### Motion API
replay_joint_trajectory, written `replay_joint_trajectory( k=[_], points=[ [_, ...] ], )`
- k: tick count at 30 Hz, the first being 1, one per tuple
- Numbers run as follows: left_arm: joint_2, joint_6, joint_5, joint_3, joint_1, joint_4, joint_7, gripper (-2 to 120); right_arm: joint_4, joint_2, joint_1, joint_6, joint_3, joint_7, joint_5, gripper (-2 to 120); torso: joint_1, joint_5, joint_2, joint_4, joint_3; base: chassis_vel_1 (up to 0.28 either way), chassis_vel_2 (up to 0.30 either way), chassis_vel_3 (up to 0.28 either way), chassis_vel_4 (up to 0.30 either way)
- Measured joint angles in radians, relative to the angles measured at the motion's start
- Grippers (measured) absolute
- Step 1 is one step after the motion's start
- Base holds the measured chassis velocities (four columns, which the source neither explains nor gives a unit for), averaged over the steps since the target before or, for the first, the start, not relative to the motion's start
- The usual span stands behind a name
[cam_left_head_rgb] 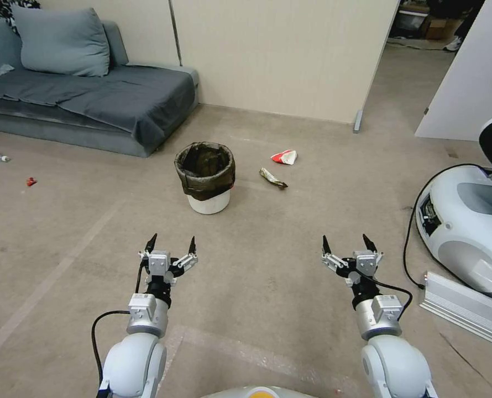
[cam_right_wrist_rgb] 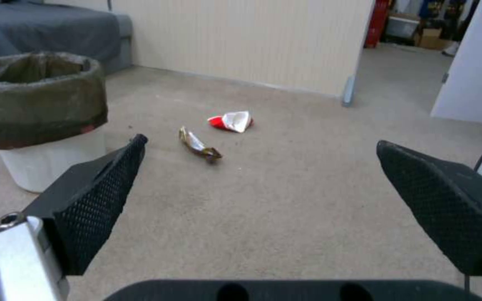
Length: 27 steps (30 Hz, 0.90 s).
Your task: Pick up the trash bin, then pick up the garbage from the floor and place it into the trash bin.
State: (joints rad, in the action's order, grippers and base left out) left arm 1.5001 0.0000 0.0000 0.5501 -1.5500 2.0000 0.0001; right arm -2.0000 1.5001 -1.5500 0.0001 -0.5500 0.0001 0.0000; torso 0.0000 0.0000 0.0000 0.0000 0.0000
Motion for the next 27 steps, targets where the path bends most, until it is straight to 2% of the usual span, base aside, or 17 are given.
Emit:
replay_joint_trajectory(
  k=[13, 15, 17, 19, 20, 22, 23, 25, 26, 27],
  points=[
    [0.000, 0.000, 0.000, 0.000, 0.000, 0.000, 0.000, 100, -0.001, 0.000, -0.002, 0.000, 0.000, 0.000, 0.000, 100, 0.000, 0.0000, 0.000, 0.0002, 0.000, 0.000, 0.000, 0.000, 0.000],
    [0.000, 0.002, 0.000, 0.006, -0.013, 0.009, 0.001, 100, -0.030, 0.010, -0.035, 0.003, -0.015, 0.001, -0.002, 100, 0.000, -0.0001, 0.000, 0.0003, 0.000, 0.000, 0.000, 0.000, 0.000],
    [-0.002, 0.010, 0.001, 0.023, -0.044, 0.040, 0.000, 100, -0.065, 0.023, -0.075, 0.008, -0.034, 0.004, -0.006, 100, 0.000, -0.0004, 0.000, -0.0004, 0.000, 0.000, 0.000, 0.000, 0.000],
    [-0.006, 0.031, 0.003, 0.063, -0.121, 0.110, -0.005, 100, -0.141, 0.050, -0.160, 0.020, -0.073, 0.012, -0.014, 100, 0.000, -0.0003, 0.000, -0.0001, 0.000, 0.000, 0.000, 0.000, 0.000],
    [-0.006, 0.031, 0.003, 0.063, -0.121, 0.110, -0.005, 100, -0.141, 0.050, -0.160, 0.020, -0.073, 0.012, -0.014, 100, 0.000, -0.0003, 0.000, -0.0001, 0.000, 0.000, 0.000, 0.000, 0.000],
    [-0.011, 0.059, 0.006, 0.112, -0.214, 0.197, -0.012, 100, -0.230, 0.081, -0.259, 0.035, -0.118, 0.021, -0.025, 100, 0.000, -0.0001, 0.000, 0.0002, 0.000, 0.000, 0.000, 0.000, 0.000],
    [-0.011, 0.059, 0.006, 0.112, -0.214, 0.197, -0.012, 100, -0.230, 0.081, -0.259, 0.035, -0.118, 0.021, -0.025, 100, 0.000, -0.0001, 0.000, 0.0002, 0.000, 0.000, 0.000, 0.000, 0.000],
    [-0.016, 0.085, 0.010, 0.159, -0.303, 0.280, -0.018, 100, -0.302, 0.105, -0.343, 0.043, -0.145, 0.040, -0.029, 100, 0.000, -0.0008, 0.000, -0.0003, 0.000, 0.000, 0.000, 0.000, 0.000],
    [-0.016, 0.085, 0.010, 0.159, -0.303, 0.280, -0.018, 100, -0.302, 0.105, -0.343, 0.043, -0.145, 0.040, -0.029, 100, 0.000, -0.0008, 0.000, -0.0003, 0.000, 0.000, 0.000, 0.000, 0.000],
    [-0.018, 0.095, 0.011, 0.177, -0.338, 0.313, -0.020, 100, -0.310, 0.108, -0.359, 0.042, -0.135, 0.049, -0.027, 100, 0.000, -0.0003, 0.000, -0.0004, 0.000, 0.000, 0.000, 0.000, 0.000]
  ],
)
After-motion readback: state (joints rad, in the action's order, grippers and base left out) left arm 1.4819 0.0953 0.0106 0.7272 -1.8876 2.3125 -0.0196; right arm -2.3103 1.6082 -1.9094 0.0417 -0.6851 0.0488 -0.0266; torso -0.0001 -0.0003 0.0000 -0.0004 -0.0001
